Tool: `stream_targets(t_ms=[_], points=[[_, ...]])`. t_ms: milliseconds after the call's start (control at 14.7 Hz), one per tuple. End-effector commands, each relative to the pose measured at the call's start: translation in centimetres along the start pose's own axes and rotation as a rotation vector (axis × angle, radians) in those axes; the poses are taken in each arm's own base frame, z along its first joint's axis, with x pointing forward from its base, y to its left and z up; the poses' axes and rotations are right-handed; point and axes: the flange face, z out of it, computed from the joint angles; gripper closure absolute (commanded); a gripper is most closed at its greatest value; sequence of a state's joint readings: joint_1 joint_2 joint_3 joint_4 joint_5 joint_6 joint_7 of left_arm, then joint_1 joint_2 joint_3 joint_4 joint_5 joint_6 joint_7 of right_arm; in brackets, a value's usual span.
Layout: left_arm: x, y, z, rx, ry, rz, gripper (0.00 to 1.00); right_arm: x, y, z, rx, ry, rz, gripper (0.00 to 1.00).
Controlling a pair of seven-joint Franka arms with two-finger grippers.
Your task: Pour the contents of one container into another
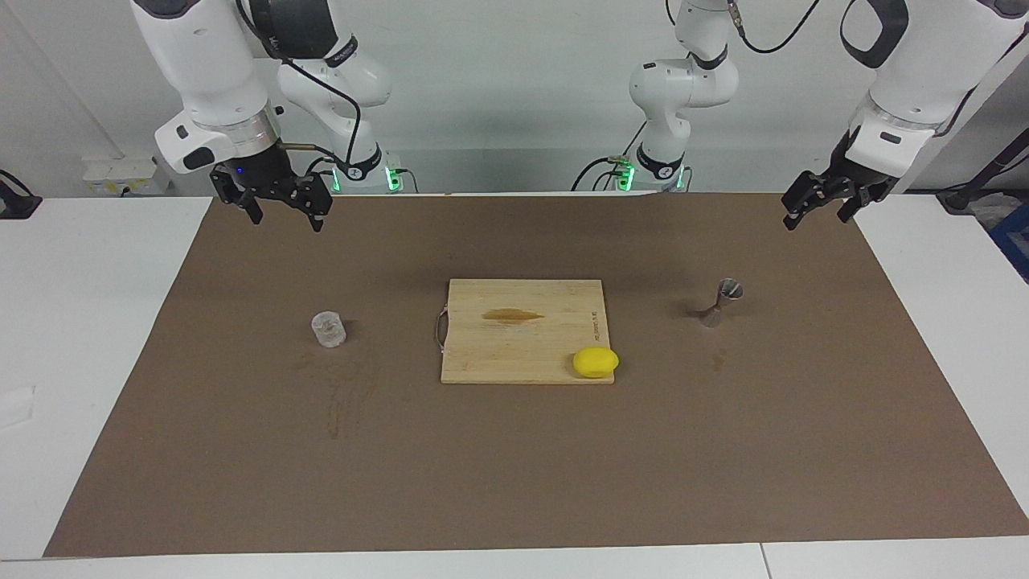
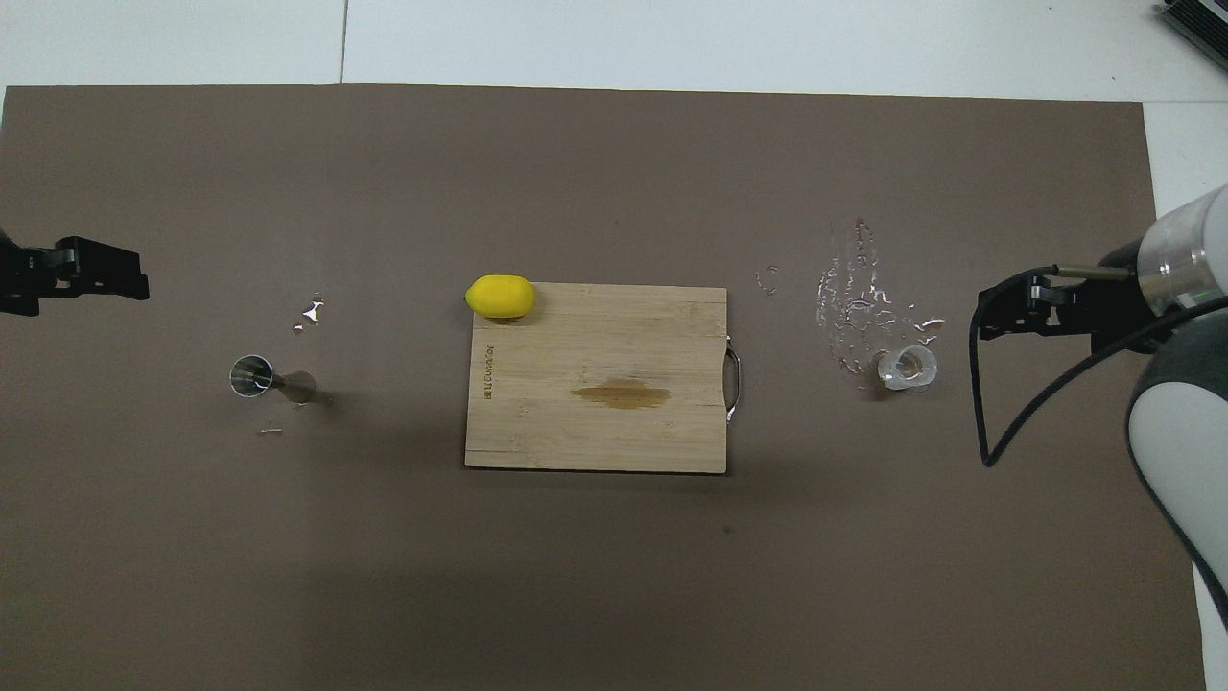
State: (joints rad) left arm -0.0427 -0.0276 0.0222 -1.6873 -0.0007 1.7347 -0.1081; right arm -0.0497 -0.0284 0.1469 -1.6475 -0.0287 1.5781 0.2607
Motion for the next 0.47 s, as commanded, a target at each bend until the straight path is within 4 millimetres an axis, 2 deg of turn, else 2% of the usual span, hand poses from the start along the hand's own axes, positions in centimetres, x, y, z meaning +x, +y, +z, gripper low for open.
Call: stream_targets(t_ms=[0, 271, 407], points=[[-1.3, 0.1, 0.7, 0.009, 0.057, -0.04, 0.0, -0.4, 0.5, 0.0, 0.0, 0.015, -0.015, 0.0], [-2.5, 1.7, 3.0, -0.003, 0.081, -0.089, 0.0, -0.4, 0.5, 0.0, 0.0, 0.015, -0.015, 0.0], [-2.6, 2.7, 2.7, -0.008, 0.091, -0.097, 0.0, -0.4, 0.5, 0.0, 0.0, 0.015, -0.015, 0.0]])
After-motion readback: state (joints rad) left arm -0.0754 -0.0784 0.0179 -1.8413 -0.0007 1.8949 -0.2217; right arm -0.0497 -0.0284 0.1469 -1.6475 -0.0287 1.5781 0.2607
